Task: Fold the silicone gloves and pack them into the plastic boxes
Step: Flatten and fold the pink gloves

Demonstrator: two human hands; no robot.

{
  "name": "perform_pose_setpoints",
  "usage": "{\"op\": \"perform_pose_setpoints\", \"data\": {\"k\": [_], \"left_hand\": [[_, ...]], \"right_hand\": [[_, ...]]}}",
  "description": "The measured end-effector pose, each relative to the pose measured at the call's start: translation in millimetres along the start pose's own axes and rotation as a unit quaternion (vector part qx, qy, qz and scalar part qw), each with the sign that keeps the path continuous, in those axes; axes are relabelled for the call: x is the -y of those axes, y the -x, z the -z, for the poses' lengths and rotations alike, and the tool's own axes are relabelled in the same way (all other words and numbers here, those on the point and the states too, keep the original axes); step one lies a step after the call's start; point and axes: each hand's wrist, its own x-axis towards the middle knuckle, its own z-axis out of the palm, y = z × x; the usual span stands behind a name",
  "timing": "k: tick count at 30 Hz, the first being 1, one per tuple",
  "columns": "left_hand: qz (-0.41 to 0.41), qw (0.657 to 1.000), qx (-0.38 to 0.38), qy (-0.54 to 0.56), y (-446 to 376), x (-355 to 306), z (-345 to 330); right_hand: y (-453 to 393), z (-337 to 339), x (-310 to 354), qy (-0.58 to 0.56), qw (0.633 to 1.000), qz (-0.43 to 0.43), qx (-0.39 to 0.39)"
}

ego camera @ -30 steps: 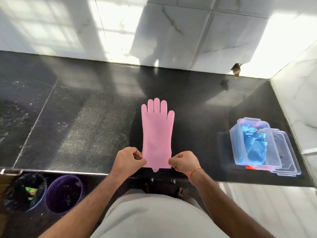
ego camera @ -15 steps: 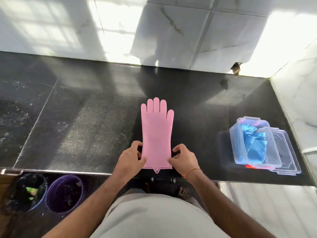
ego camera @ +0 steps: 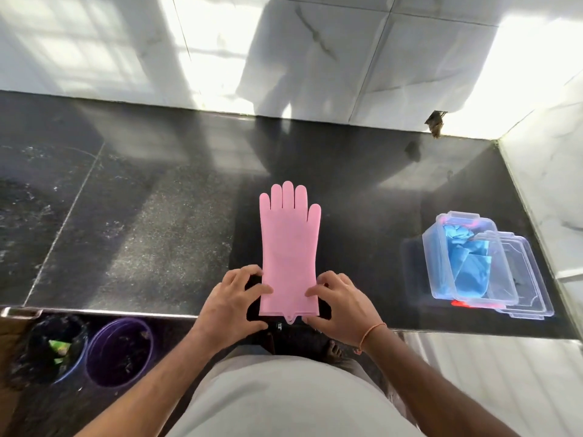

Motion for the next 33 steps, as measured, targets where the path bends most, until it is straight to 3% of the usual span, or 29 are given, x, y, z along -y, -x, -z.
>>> {"op": "perform_pose_setpoints", "data": {"k": [5, 13, 18, 27, 33], "left_hand": [[-0.065, 0.996, 0.002, -0.058, -1, 4, -3], [-0.105, 0.993, -0.034, -0.051, 2, 8, -9], [-0.123, 0.988, -0.095, -0.02, 10, 10, -18], [-0.13, 0.983, -0.13, -0.023, 6, 0, -10], [-0.173, 0.979, -0.079, 0.068, 30, -11, 4]], "right_hand": [[2, 1, -14, 0.099, 0.992, 0.08, 0.014], [4, 1, -21, 0.042, 0.99, 0.13, -0.034], [10, -5, -20, 0.017, 0.984, 0.152, -0.09], [17, -1, -9, 0.052, 0.974, 0.185, -0.123], [40, 3, -3, -0.045, 0.988, 0.12, -0.088]]}}
